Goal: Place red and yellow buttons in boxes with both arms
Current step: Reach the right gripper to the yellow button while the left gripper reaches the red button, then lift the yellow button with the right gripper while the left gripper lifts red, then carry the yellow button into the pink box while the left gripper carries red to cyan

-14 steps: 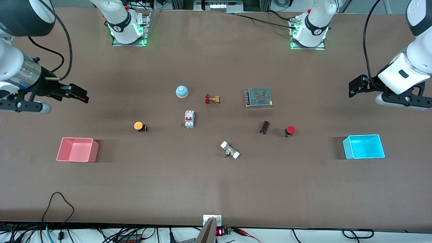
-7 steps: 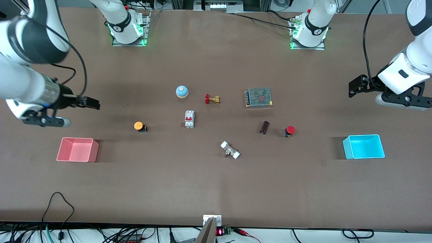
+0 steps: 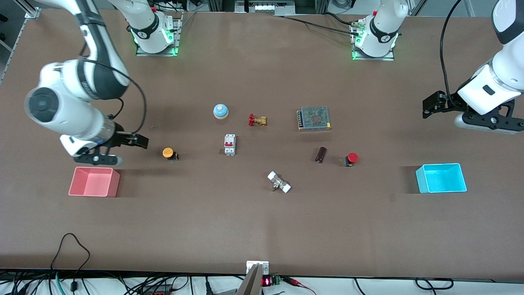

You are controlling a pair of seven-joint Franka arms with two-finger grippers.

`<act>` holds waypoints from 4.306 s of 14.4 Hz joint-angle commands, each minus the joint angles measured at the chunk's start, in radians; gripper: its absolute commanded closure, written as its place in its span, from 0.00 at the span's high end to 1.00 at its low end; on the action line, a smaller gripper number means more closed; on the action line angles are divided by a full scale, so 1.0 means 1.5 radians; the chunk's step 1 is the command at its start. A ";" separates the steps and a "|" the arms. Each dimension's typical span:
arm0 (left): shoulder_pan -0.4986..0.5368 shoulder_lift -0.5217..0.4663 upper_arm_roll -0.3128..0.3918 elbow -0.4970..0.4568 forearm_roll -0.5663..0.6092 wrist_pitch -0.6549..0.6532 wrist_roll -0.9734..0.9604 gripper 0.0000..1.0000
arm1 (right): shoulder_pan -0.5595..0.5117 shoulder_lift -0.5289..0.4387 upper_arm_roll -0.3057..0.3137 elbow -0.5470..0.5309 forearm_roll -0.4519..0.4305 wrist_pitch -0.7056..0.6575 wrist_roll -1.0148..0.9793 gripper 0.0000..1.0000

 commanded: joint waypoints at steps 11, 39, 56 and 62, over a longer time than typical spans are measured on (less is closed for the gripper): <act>-0.035 0.209 -0.060 -0.019 -0.008 0.156 -0.098 1.00 | 0.011 0.080 0.052 -0.084 -0.041 0.230 0.010 1.00; -0.085 0.321 -0.054 -0.255 0.042 0.645 -0.207 0.62 | 0.008 0.149 0.052 -0.084 -0.062 0.261 -0.029 0.28; -0.077 0.307 0.019 0.065 0.116 0.222 -0.167 0.22 | -0.074 0.075 -0.095 0.148 0.030 -0.029 -0.188 0.24; 0.045 0.310 0.030 0.123 0.130 0.197 -0.094 0.22 | -0.080 0.143 -0.141 0.148 0.036 0.071 -0.275 0.24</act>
